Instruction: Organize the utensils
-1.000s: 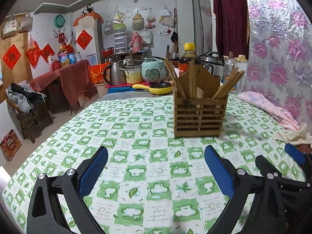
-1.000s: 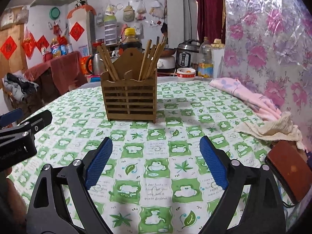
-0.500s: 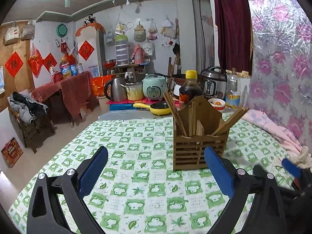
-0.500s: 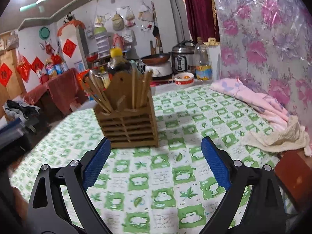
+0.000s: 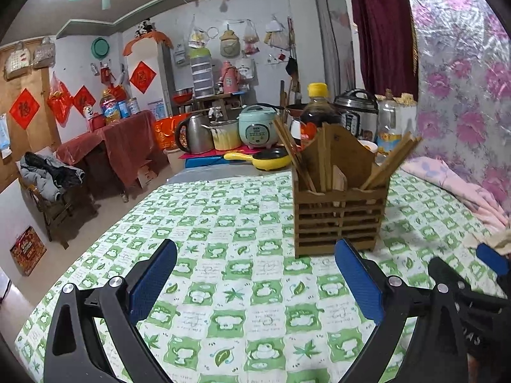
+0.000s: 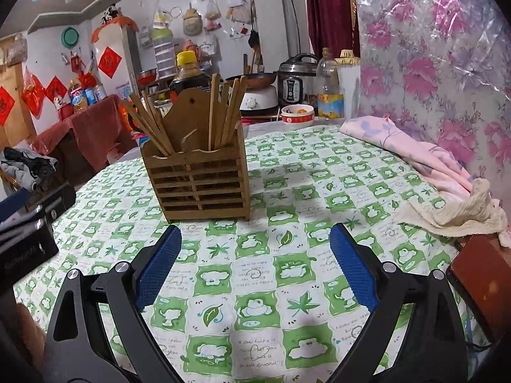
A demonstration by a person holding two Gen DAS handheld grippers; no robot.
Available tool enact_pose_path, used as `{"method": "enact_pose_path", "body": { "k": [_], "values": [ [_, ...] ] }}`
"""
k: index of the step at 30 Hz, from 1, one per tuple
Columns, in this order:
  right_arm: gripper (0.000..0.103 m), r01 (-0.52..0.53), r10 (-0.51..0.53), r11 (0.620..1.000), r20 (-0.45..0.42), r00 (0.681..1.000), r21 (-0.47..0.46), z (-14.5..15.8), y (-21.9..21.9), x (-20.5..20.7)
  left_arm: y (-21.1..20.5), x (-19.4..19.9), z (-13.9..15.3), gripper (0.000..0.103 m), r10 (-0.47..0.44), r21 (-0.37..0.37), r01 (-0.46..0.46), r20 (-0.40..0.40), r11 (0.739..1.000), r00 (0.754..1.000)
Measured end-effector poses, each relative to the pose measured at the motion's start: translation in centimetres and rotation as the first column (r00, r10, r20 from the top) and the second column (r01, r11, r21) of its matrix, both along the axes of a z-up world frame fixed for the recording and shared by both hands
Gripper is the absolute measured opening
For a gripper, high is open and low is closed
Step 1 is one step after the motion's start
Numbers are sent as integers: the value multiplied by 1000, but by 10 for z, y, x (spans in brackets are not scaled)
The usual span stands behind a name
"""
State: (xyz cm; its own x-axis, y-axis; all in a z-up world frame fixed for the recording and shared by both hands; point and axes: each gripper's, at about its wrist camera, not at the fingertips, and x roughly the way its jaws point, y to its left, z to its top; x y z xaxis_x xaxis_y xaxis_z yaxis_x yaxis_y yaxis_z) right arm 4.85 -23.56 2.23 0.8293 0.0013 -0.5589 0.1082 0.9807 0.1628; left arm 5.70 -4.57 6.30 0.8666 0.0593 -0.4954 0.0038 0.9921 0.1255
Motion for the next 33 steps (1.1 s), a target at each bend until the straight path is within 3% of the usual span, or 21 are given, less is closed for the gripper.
{"method": "enact_pose_path", "body": {
  "k": [16,33],
  "values": [
    [91,8,-9,1000,38,999,15,6,-5,-9,0,-23,-7,97,-48,-9,48,-16,999,999],
    [91,3,-4,1000,41,999,8,6,-4,-11,3,-26,-4,97,-24,-22,24,-2,999,1000]
  ]
}}
